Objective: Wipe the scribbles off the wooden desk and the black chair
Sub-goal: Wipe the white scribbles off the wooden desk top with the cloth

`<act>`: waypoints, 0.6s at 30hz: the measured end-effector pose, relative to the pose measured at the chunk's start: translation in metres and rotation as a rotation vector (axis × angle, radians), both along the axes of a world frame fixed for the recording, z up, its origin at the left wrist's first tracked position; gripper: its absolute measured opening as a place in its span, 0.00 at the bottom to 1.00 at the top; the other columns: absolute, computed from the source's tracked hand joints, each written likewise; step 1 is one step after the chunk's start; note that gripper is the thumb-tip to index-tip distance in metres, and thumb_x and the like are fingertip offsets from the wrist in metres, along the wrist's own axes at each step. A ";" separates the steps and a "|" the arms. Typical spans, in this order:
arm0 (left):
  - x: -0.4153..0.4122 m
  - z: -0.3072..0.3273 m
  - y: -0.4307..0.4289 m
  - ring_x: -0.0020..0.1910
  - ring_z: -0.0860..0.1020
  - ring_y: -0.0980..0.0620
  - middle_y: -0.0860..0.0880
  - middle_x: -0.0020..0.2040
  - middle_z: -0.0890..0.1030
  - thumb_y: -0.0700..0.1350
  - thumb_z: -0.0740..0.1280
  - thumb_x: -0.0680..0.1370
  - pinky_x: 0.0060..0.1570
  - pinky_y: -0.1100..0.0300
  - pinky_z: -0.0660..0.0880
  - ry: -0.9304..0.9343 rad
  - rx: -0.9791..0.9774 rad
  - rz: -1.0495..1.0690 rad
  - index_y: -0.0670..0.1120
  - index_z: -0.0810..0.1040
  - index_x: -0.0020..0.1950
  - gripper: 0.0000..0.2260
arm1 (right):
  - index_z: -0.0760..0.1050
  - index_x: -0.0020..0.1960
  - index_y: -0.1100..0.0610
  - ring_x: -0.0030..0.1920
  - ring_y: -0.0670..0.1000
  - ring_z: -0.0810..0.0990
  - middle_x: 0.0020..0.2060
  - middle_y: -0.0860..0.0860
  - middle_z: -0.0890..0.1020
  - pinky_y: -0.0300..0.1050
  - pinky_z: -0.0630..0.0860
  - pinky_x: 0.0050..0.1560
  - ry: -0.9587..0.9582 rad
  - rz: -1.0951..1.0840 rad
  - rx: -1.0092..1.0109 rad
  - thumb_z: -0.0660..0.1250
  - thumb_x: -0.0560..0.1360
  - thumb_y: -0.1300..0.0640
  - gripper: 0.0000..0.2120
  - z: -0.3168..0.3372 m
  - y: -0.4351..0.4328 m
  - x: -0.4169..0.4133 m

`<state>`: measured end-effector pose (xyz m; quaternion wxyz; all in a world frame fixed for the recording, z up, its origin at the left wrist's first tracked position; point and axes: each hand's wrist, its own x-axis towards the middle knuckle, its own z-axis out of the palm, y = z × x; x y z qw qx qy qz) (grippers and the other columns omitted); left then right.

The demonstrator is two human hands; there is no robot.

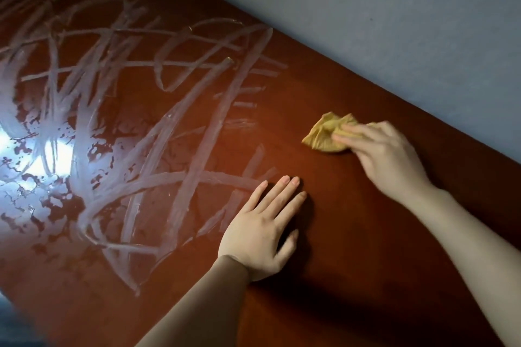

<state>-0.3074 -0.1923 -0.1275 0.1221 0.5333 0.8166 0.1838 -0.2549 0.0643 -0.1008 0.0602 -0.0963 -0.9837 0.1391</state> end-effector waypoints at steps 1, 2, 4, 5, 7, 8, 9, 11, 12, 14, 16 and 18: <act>0.000 0.000 0.000 0.76 0.53 0.50 0.47 0.76 0.59 0.52 0.56 0.76 0.74 0.52 0.46 0.000 0.002 0.004 0.47 0.61 0.75 0.27 | 0.78 0.61 0.51 0.50 0.58 0.76 0.59 0.52 0.80 0.58 0.77 0.48 -0.005 -0.039 0.003 0.69 0.71 0.68 0.21 0.000 0.008 -0.010; 0.000 0.000 0.000 0.76 0.53 0.50 0.47 0.76 0.59 0.51 0.56 0.77 0.74 0.52 0.47 0.002 0.002 0.007 0.47 0.62 0.75 0.26 | 0.78 0.62 0.51 0.50 0.59 0.76 0.59 0.52 0.80 0.59 0.76 0.49 -0.010 -0.069 0.016 0.68 0.72 0.67 0.21 0.001 0.015 -0.021; 0.000 0.000 0.000 0.76 0.53 0.50 0.47 0.76 0.60 0.51 0.55 0.77 0.74 0.52 0.46 0.004 -0.005 0.012 0.47 0.62 0.75 0.26 | 0.77 0.64 0.50 0.52 0.61 0.75 0.61 0.53 0.79 0.58 0.75 0.51 -0.015 -0.115 0.061 0.66 0.74 0.66 0.20 0.000 0.024 -0.047; 0.000 0.000 0.000 0.76 0.53 0.50 0.47 0.76 0.60 0.51 0.55 0.77 0.74 0.53 0.46 0.004 -0.008 0.012 0.47 0.62 0.75 0.26 | 0.76 0.65 0.50 0.53 0.62 0.74 0.62 0.53 0.78 0.57 0.74 0.52 -0.012 -0.142 0.081 0.65 0.75 0.65 0.20 -0.001 0.025 -0.060; 0.000 0.001 0.001 0.76 0.53 0.50 0.47 0.76 0.60 0.50 0.55 0.77 0.74 0.53 0.45 0.003 -0.008 0.010 0.47 0.62 0.75 0.26 | 0.74 0.67 0.48 0.56 0.62 0.73 0.65 0.51 0.75 0.56 0.71 0.53 -0.009 -0.203 0.099 0.62 0.77 0.64 0.21 -0.002 0.023 -0.090; 0.000 0.001 0.001 0.76 0.54 0.50 0.47 0.76 0.60 0.50 0.55 0.77 0.74 0.53 0.45 -0.001 -0.008 0.011 0.47 0.62 0.75 0.26 | 0.72 0.68 0.48 0.58 0.62 0.71 0.67 0.51 0.74 0.55 0.70 0.55 -0.019 -0.231 0.101 0.60 0.78 0.64 0.21 -0.003 0.020 -0.104; 0.000 0.001 0.001 0.76 0.54 0.50 0.47 0.76 0.60 0.50 0.55 0.77 0.75 0.53 0.45 -0.005 -0.008 0.011 0.47 0.62 0.75 0.26 | 0.71 0.69 0.47 0.59 0.62 0.70 0.68 0.50 0.72 0.55 0.68 0.56 -0.038 -0.256 0.100 0.59 0.78 0.64 0.22 -0.004 0.016 -0.118; 0.000 0.001 0.001 0.76 0.53 0.50 0.47 0.76 0.60 0.50 0.56 0.77 0.75 0.53 0.45 -0.013 -0.009 0.010 0.47 0.62 0.75 0.26 | 0.68 0.71 0.47 0.62 0.62 0.67 0.70 0.49 0.69 0.55 0.66 0.59 -0.086 -0.293 0.091 0.58 0.79 0.63 0.23 -0.004 0.005 -0.144; -0.001 0.001 0.001 0.76 0.53 0.50 0.47 0.76 0.60 0.50 0.56 0.77 0.75 0.53 0.46 -0.018 -0.009 0.010 0.47 0.62 0.75 0.26 | 0.67 0.71 0.46 0.64 0.62 0.66 0.71 0.49 0.67 0.56 0.65 0.60 -0.109 -0.296 0.084 0.57 0.79 0.62 0.23 -0.004 -0.002 -0.155; -0.001 0.001 0.000 0.77 0.53 0.50 0.47 0.76 0.60 0.50 0.56 0.77 0.75 0.53 0.46 -0.021 -0.015 0.011 0.47 0.62 0.75 0.26 | 0.64 0.72 0.46 0.66 0.61 0.64 0.73 0.49 0.65 0.57 0.64 0.63 -0.147 -0.260 0.067 0.54 0.80 0.61 0.23 -0.002 -0.017 -0.175; -0.002 0.001 0.000 0.77 0.52 0.50 0.47 0.76 0.59 0.50 0.56 0.77 0.75 0.53 0.45 -0.016 -0.018 0.009 0.47 0.62 0.75 0.26 | 0.64 0.72 0.45 0.67 0.60 0.62 0.73 0.48 0.63 0.56 0.63 0.63 -0.164 -0.192 0.055 0.53 0.81 0.61 0.23 0.000 -0.034 -0.188; -0.003 0.001 0.001 0.77 0.52 0.51 0.48 0.76 0.59 0.50 0.57 0.76 0.75 0.53 0.44 -0.015 -0.016 0.013 0.47 0.62 0.75 0.27 | 0.64 0.72 0.44 0.68 0.59 0.61 0.73 0.48 0.63 0.55 0.61 0.63 -0.162 -0.108 0.028 0.52 0.81 0.61 0.22 0.002 -0.052 -0.192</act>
